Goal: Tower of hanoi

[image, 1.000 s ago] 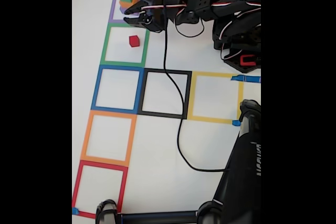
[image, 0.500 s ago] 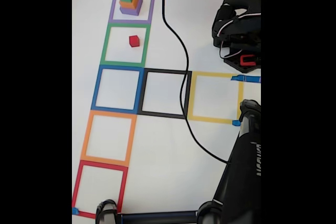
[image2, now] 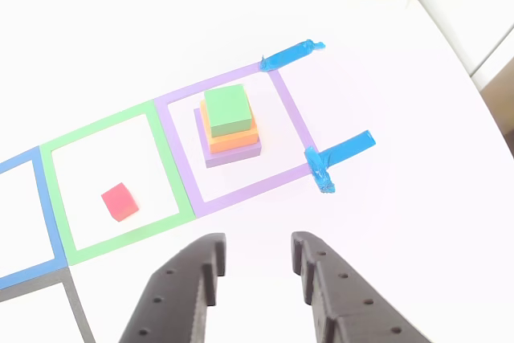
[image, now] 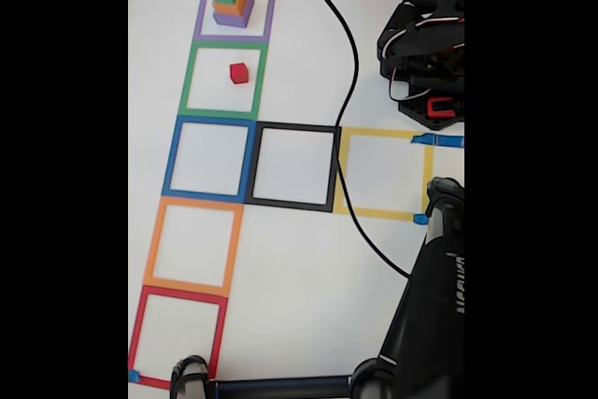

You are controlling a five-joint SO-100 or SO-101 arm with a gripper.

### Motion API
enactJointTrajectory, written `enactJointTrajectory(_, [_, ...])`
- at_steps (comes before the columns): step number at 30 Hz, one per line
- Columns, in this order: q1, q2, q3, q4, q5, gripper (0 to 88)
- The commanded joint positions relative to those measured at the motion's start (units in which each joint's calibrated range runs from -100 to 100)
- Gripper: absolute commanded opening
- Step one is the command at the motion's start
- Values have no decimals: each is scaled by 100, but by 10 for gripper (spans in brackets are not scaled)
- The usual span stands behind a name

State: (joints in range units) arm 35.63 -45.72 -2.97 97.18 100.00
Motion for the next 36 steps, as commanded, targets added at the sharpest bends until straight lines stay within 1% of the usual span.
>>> enactJointTrajectory(1, [233, -334, 1115, -916, 0, 142])
enactJointTrajectory(4, [387, -640, 2215, -1766, 0, 231])
enactJointTrajectory(7, [483, -858, 3260, -2714, 0, 232])
enactJointTrajectory(12, [435, -996, 4669, -4244, 0, 287])
enactJointTrajectory(14, [387, -850, 4906, -4673, 0, 307])
enactJointTrajectory(16, [320, -600, 4997, -5046, 0, 309])
enactJointTrajectory(18, [252, -390, 5260, -5677, 0, 311])
enactJointTrajectory(23, [243, 86, 6369, -7928, 0, 343])
enactJointTrajectory(25, [272, 369, 6597, -8479, 0, 341])
enactJointTrajectory(36, [233, 1483, 7369, -10738, 0, 343])
